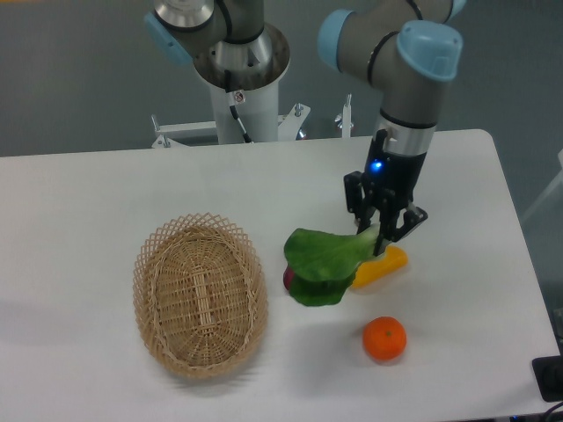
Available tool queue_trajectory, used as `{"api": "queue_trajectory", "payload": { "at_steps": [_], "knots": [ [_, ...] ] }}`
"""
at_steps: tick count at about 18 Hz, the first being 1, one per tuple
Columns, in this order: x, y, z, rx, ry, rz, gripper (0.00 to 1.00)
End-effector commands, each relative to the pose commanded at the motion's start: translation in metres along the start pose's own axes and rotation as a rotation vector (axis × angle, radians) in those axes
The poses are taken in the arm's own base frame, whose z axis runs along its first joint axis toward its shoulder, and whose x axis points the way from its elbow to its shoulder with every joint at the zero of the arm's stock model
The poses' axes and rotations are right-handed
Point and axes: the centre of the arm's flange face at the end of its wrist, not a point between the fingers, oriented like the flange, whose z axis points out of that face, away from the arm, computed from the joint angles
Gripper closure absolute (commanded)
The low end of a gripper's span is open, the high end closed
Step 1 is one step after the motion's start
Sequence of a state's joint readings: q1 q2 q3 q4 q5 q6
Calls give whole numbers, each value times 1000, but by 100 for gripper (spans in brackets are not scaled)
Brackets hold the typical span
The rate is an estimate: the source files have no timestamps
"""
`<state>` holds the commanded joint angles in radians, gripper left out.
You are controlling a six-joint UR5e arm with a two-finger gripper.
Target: Pick up the green vegetable from the table
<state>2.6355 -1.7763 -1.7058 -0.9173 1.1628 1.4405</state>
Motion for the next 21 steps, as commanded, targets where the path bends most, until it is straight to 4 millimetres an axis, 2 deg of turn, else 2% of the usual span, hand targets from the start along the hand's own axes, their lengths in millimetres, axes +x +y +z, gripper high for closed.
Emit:
{"api": "queue_trajectory", "payload": {
  "at_steps": [5,21],
  "knots": [
    [6,-21,9,15,-12,-49,59],
    [6,-27,10,16,-13,-57,59]
  ]
}}
